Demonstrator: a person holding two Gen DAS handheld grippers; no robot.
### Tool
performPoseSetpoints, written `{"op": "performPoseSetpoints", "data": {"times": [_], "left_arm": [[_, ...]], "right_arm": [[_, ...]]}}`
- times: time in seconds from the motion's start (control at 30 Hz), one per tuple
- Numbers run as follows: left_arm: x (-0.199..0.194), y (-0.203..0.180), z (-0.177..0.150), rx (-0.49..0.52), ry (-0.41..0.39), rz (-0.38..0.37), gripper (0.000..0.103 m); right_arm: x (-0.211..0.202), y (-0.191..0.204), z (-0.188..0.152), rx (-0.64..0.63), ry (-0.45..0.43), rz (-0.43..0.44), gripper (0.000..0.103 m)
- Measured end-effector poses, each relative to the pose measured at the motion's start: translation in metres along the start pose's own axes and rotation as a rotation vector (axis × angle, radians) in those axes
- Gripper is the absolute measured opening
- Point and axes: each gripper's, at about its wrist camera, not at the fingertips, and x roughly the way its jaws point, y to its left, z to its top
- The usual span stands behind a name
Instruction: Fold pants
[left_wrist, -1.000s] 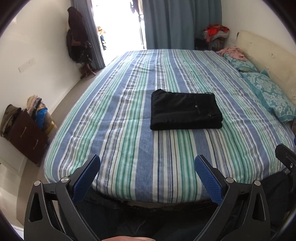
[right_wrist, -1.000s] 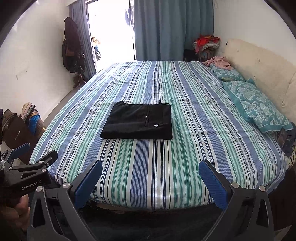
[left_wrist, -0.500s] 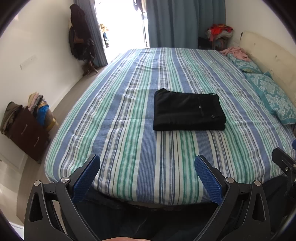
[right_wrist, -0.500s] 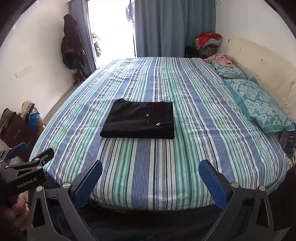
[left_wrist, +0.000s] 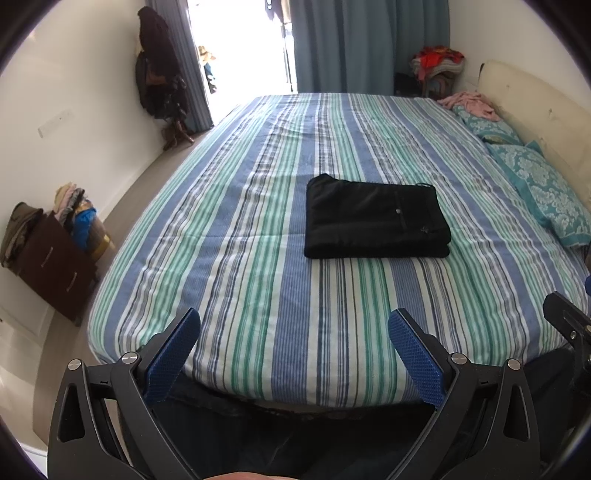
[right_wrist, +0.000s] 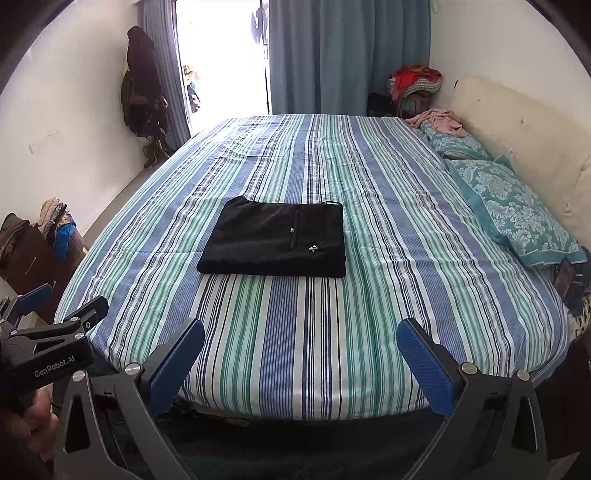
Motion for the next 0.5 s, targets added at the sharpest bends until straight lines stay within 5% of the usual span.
{"op": "performPoseSetpoints", "data": {"times": [0.5], "left_arm": [[0.0037,0.0027,-0.0009,-0.010,0.015,-0.044,0.102]], "right_arm": [[0.0041,-0.0006,-0.0006,-0.007,0.004,-0.004,0.103]]}}
